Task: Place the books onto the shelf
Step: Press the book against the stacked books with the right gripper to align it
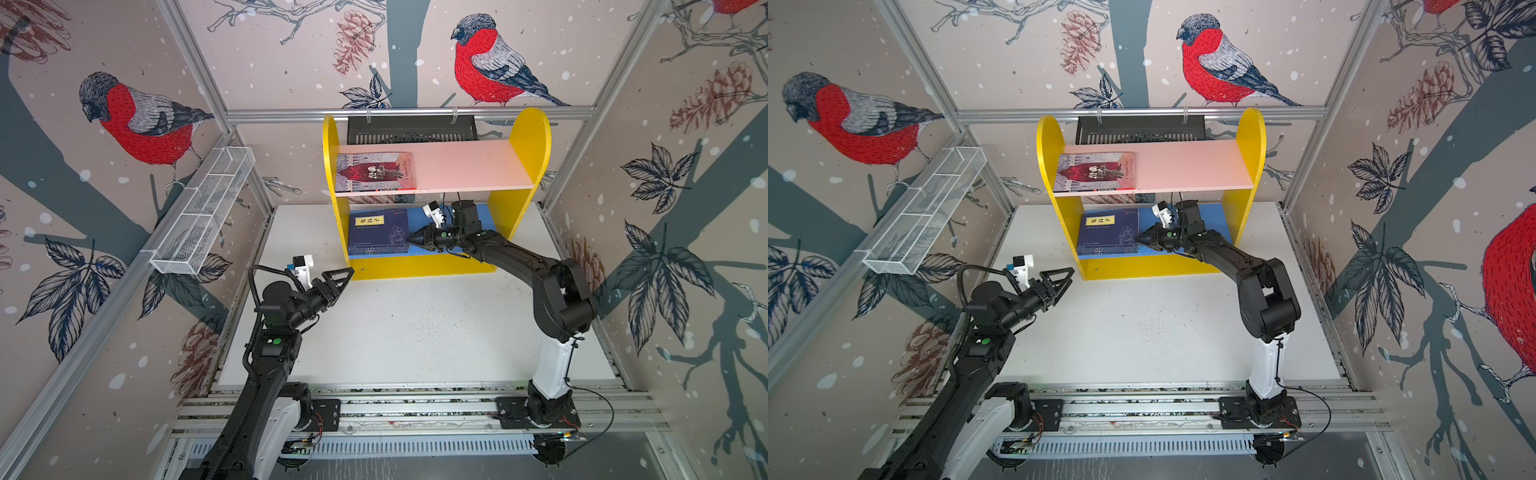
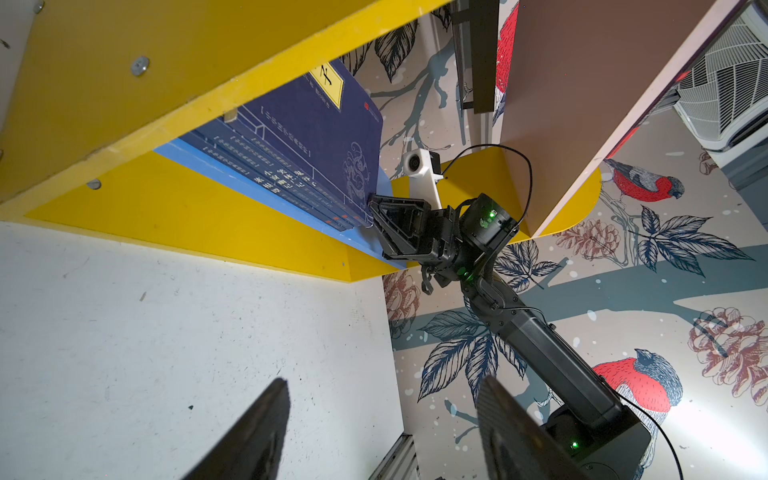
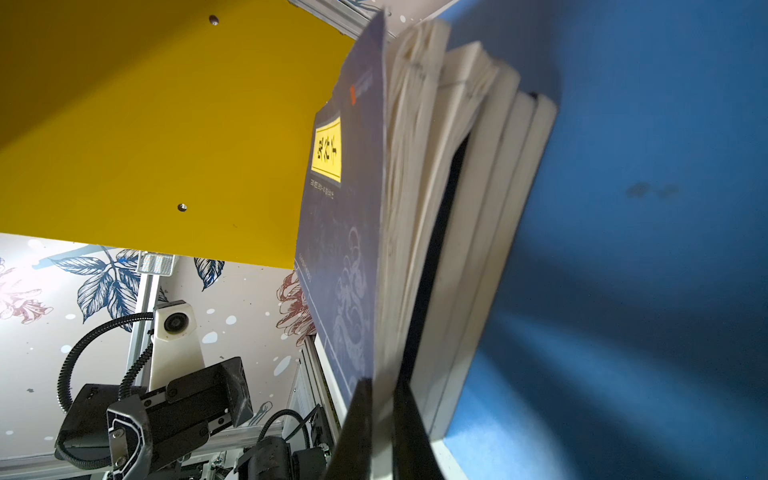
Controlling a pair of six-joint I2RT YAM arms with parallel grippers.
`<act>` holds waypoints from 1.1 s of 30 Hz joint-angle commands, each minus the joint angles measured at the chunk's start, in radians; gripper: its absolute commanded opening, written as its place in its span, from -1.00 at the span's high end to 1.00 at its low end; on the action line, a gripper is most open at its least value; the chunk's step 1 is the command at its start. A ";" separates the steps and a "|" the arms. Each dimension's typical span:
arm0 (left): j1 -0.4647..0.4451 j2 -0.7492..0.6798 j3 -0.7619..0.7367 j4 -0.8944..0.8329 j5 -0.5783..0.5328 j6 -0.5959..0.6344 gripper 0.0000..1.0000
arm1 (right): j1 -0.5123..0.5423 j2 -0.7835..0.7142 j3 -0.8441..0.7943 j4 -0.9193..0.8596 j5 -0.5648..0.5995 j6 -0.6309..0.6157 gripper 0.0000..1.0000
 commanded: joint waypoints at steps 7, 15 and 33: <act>0.000 -0.005 -0.003 0.041 0.005 -0.006 -0.44 | 0.006 -0.003 0.001 0.045 0.004 0.023 0.93; -0.002 -0.002 -0.001 0.040 0.005 -0.005 -0.44 | 0.012 0.011 0.020 0.015 0.006 0.006 0.92; -0.005 0.001 0.000 0.042 0.005 -0.006 -0.44 | 0.005 -0.005 0.023 -0.016 0.041 -0.017 0.37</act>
